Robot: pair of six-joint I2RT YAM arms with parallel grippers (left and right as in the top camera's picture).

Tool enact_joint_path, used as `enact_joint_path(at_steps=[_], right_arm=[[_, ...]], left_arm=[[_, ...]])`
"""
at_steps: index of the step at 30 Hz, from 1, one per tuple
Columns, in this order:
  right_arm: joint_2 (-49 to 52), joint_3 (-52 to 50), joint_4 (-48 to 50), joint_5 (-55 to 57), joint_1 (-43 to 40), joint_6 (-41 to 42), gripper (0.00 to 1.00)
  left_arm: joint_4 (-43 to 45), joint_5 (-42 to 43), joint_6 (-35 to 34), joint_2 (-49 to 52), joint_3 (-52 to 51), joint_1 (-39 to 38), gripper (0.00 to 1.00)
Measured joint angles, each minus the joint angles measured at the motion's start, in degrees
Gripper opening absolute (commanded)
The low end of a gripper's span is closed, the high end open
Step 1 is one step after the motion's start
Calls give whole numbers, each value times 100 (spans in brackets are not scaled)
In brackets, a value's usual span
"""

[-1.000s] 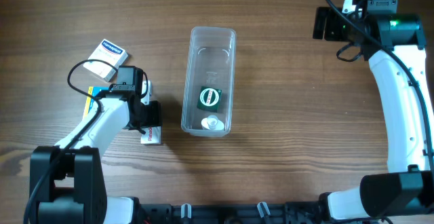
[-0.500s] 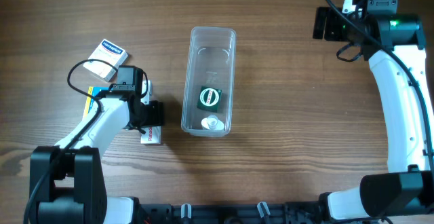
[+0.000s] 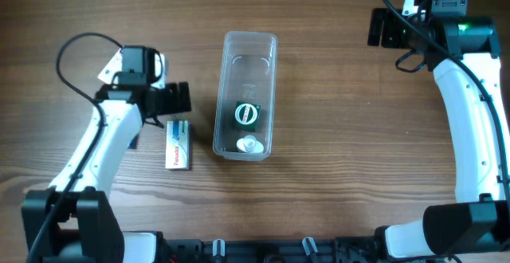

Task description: Pack container

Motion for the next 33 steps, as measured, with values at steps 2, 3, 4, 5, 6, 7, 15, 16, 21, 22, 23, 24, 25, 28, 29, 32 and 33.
enact_joint_path(at_steps=[2,3,4,5,6,7,15,16,21,22,23,24,25,28,29,32,33], right_arm=[[0,0,0,0,0,0,100],[0,0,0,0,0,0,100],[0,0,0,0,0,0,100],[2,0,0,0,0,0,100],[0,0,0,0,0,0,100],[2,0,0,0,0,0,100],[0,0,-2,0,0,0,100],[0,0,0,0,0,0,100],[0,0,0,0,0,0,100],[0,0,0,0,0,0,100],[0,0,0,0,0,0,100],[0,0,0,0,0,0,100],[2,0,0,0,0,0,100],[0,0,0,0,0,0,100],[0,0,0,0,0,0,100],[0,0,0,0,0,0,100],[0,0,0,0,0,0,100]], left_arm=[[-2,-39,7,0,216,238,95],[7,-48,11,-2,352,437,97],[13,-68,31,-4,450,592,100],[59,-74,114,-4,551,776,100],[197,-83,229,-4,623,942,100],[470,-83,417,-4,684,1132,100],[1749,-133,1598,-9,758,2293,100],[1886,-122,1694,11,758,2389,99],[2640,-120,2208,787,791,2533,99],[2754,-118,2280,1040,791,2549,100],[2892,-101,2343,1314,791,2570,100],[3005,-101,2385,1543,791,2603,100],[3086,-101,2409,1716,791,2647,100],[3362,-68,2463,2074,789,2802,100],[3407,-57,2463,2129,791,2835,100],[3392,-20,2465,2262,791,2865,99],[3329,31,2465,2288,791,2863,99]])
